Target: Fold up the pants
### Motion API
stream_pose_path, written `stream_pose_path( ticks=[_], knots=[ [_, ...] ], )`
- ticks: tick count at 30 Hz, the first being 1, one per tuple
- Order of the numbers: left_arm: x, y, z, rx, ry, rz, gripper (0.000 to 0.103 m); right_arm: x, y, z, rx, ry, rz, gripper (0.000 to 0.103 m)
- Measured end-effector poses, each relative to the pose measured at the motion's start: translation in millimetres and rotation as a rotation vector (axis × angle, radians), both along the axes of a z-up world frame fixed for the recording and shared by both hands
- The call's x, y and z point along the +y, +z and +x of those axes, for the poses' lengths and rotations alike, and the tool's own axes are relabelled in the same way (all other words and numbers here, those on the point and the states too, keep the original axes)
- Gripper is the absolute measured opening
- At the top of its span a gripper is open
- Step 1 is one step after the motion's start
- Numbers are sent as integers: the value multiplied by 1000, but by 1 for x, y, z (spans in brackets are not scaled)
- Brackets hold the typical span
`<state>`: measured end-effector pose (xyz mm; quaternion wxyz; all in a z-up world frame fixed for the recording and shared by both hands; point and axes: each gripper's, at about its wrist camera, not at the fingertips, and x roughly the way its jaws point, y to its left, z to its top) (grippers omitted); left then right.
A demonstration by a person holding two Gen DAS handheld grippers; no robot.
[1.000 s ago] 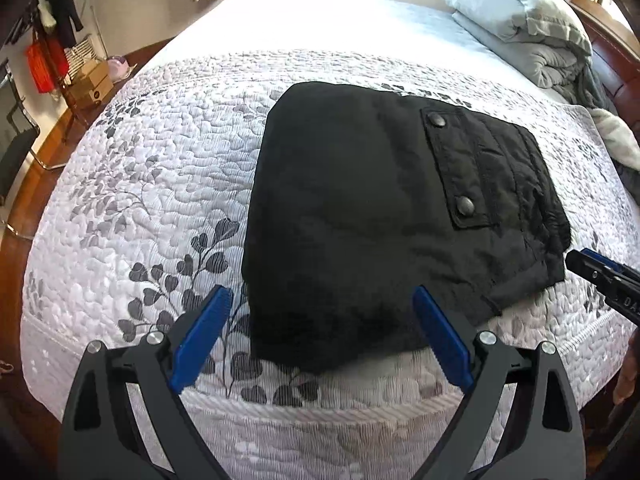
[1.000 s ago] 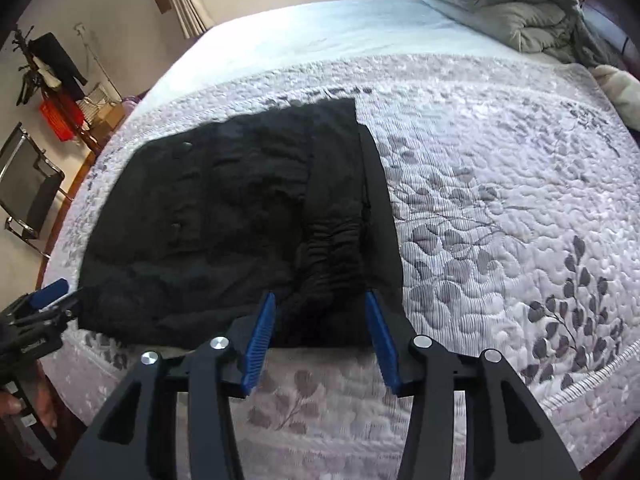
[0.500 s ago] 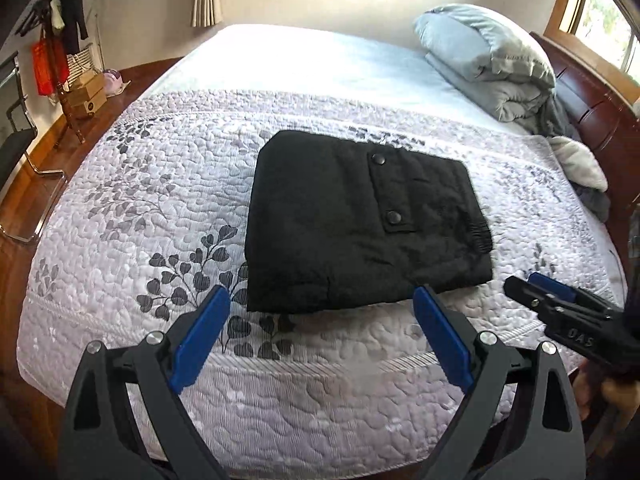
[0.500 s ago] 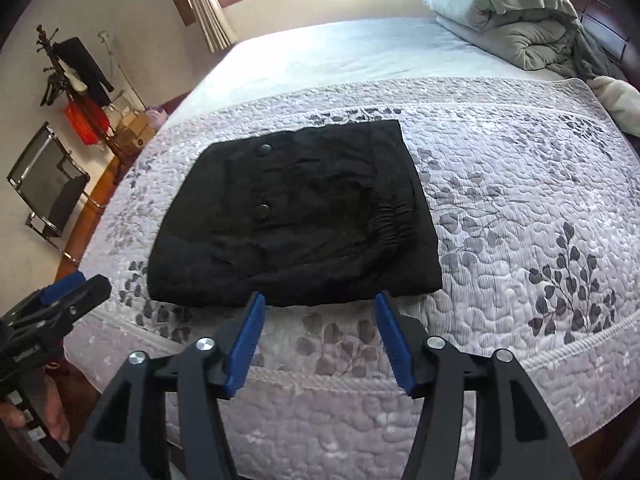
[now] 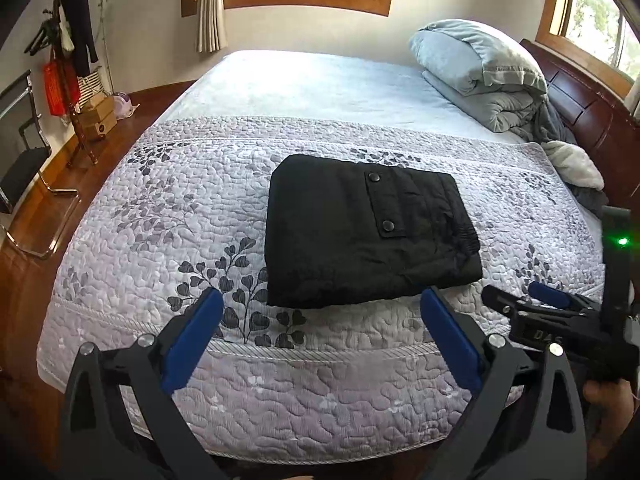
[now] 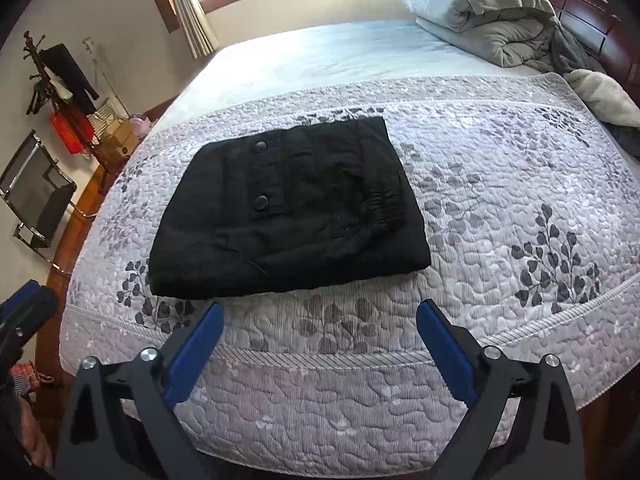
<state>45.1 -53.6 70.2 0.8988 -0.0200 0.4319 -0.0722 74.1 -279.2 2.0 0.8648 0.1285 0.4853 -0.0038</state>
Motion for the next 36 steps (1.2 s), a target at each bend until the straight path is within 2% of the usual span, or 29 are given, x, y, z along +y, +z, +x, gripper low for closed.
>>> stream_pose_path(
  ticks=[9,24,36],
  knots=[
    [-4,-1,0,-8,-5,17,99,9,-6,3,17,31,-33,98],
    [-4,-22,14,57,6,26,99,14,-17,9,51,53,-79,98],
    [-4,-31,19,72,10,52,99,14,-13,9,41,56,-92,98]
  ],
)
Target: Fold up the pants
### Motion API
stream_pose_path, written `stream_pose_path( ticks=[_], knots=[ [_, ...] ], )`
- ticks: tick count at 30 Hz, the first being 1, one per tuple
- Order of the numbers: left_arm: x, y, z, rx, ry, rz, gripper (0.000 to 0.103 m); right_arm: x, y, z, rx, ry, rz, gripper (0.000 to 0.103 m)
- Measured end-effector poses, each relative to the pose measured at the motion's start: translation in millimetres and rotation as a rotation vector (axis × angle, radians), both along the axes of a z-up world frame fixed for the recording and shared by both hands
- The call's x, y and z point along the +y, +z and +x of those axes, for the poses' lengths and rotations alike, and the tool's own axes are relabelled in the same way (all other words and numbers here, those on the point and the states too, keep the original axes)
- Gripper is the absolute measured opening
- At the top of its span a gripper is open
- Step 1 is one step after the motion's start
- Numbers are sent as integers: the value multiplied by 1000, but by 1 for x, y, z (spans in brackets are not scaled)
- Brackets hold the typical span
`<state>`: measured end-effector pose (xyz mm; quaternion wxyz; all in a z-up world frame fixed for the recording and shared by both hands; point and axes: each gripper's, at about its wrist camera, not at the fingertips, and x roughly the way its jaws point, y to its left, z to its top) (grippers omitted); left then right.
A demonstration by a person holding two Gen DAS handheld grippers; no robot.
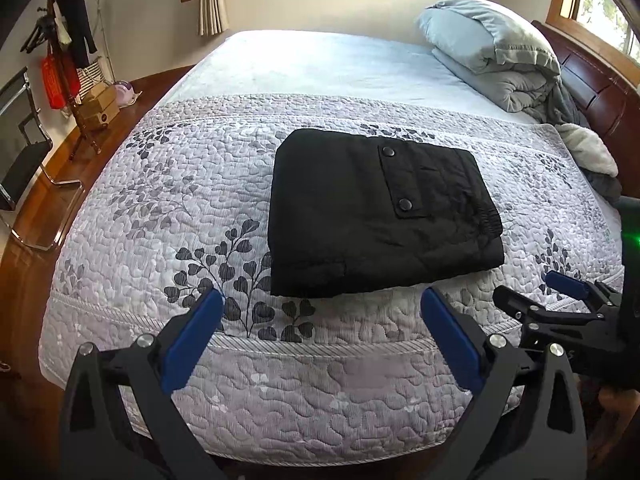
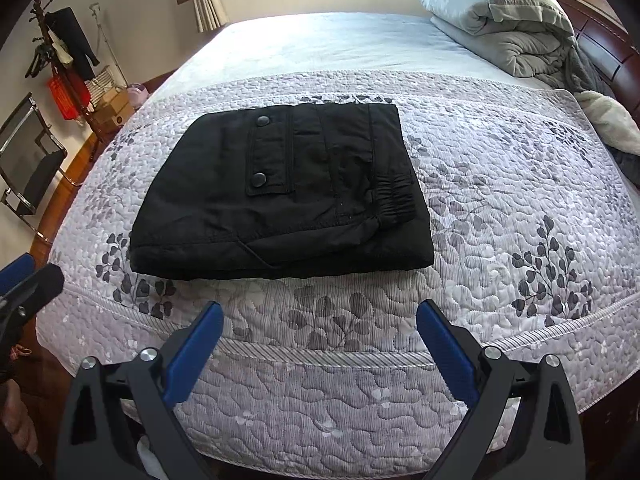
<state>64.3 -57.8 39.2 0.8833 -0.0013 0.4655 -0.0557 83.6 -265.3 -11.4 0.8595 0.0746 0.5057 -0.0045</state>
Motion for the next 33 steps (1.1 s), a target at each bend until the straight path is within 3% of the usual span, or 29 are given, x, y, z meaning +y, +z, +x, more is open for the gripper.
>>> stream_pose_path(
  ticks=[33],
  knots=[
    [-3,-15,8,43,-9,29,99,-3,-5,1,14,-1,1,98]
  ],
)
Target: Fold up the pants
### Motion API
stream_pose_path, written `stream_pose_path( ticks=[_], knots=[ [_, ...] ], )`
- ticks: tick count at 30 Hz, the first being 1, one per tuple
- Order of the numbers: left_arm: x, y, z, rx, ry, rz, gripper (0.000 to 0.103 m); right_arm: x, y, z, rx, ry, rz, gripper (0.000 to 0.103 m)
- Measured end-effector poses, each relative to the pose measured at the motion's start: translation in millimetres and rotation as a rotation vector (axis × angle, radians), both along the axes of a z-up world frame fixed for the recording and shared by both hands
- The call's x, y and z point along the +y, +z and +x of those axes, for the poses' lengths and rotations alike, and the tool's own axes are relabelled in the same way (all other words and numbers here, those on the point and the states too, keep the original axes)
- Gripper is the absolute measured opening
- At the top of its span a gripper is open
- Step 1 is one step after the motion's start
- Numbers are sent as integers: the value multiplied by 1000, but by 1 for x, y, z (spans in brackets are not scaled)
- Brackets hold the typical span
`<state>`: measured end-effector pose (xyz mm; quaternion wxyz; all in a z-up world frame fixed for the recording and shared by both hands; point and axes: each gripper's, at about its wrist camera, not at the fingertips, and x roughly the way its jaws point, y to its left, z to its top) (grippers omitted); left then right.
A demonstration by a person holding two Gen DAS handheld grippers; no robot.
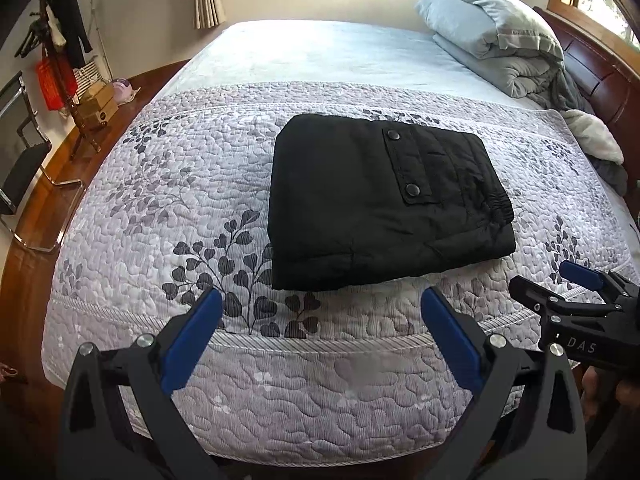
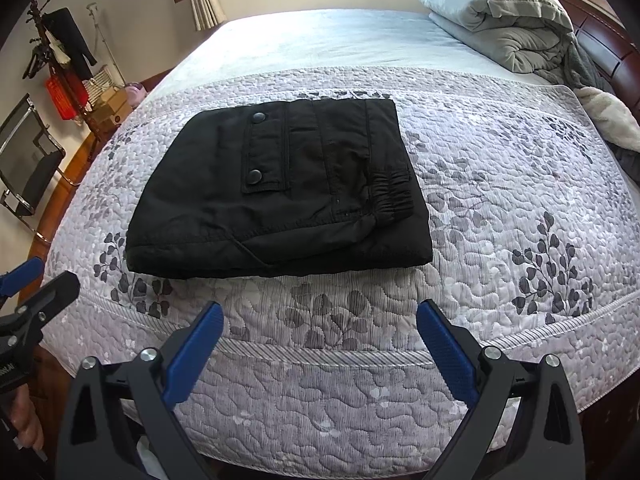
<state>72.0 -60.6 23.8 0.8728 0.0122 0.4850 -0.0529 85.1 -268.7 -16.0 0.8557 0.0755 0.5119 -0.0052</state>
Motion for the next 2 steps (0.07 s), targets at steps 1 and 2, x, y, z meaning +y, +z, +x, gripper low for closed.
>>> stream_pose_path(
  ticks=[1,2],
  knots=[
    [0,0,0,3,2,-2,99,0,0,0,0,-1,0,98],
    [0,0,0,2,2,-3,99,-1,0,0,1,-2,2,98]
  ],
)
